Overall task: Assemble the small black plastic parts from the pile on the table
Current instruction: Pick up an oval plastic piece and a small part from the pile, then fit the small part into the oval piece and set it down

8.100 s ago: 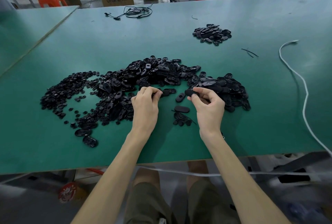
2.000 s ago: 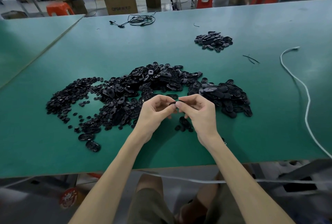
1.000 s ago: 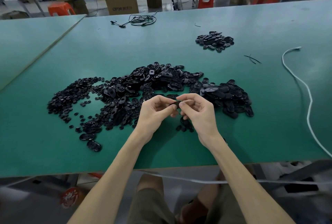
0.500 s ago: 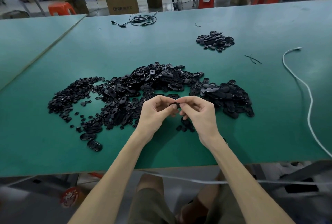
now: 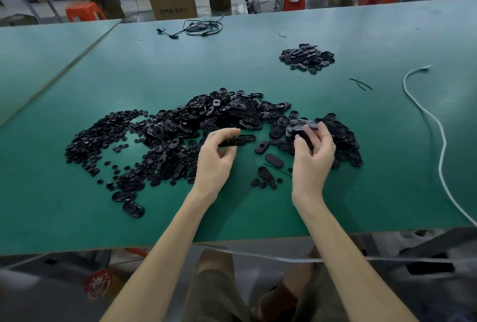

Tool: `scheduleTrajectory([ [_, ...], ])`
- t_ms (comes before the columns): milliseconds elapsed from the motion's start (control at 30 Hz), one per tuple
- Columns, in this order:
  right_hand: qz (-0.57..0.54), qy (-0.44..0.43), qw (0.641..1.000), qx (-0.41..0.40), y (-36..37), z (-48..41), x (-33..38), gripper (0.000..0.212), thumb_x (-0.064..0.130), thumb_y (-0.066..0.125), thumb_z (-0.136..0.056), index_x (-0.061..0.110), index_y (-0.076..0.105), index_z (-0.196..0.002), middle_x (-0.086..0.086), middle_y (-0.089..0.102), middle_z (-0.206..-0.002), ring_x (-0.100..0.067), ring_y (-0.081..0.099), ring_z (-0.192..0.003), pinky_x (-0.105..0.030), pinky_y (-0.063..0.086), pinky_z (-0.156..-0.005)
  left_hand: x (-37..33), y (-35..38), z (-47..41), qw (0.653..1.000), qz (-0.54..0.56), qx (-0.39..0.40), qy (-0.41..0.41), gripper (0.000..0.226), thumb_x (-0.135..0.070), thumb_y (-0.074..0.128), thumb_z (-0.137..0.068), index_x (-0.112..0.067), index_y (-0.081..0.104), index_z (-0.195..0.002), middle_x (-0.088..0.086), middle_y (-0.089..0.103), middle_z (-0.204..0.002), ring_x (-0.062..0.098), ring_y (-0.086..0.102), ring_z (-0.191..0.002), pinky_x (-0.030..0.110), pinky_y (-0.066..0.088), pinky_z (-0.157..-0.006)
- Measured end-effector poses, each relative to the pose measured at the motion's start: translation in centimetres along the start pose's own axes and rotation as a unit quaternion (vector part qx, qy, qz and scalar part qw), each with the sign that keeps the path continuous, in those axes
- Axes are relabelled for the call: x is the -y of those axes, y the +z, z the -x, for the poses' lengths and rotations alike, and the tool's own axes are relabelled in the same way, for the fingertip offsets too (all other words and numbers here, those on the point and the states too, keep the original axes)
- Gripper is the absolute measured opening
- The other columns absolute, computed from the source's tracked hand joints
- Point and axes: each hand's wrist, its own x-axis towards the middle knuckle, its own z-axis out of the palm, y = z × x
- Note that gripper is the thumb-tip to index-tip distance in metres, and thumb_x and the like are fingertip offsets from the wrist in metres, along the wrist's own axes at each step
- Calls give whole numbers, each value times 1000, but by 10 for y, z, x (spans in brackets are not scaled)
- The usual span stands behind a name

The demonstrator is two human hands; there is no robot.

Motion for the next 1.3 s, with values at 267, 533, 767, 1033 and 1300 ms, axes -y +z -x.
scheduleTrajectory([
  [267,23,-3,999,31,0,4,3,75,-4,50,-100,22,23,-165,2,20,-173,12,50,-131,-13,45,-108,3,15,-1,943,-315,94,48,52,-12,50,-108,-14,39,-159,-1,35,-166,12,19,-157,30,9,-119],
  [533,37,-83,994,60,-1,5,0,61,-1,54,-100,24,46,-155,8,38,-164,3,48,-139,-18,47,-109,-1,12,3,955,-291,-4,58,27,-2,60,-102,-17,70,-122,-2,65,-122,17,55,-121,23,18,-101],
  [767,223,-122,946,201,4,10,-4,19,14,75,-92,28,75,-103,18,73,-95,-10,59,-107,-45,49,-100,-8,7,4,981,-175,-46,62,22,2,67,-96,-18,71,-104,-3,67,-106,5,62,-102,26,39,-101],
  [1033,327,-202,854,350,9,17,-8,20,40,85,-82,30,76,-97,22,67,-98,-8,43,-106,-31,25,-96,-2,-4,2,995,57,-78,13,17,-7,76,-92,-18,74,-105,-7,73,-89,8,69,-81,23,56,-79],
  [1300,386,-322,751,428,10,26,-9,26,44,74,-93,34,78,-117,13,63,-115,-19,41,-117,-35,22,-104,2,-5,1,977,162,-138,-22,13,-17,76,-95,-21,79,-107,-9,69,-79,10,65,-78,26,57,-78],
])
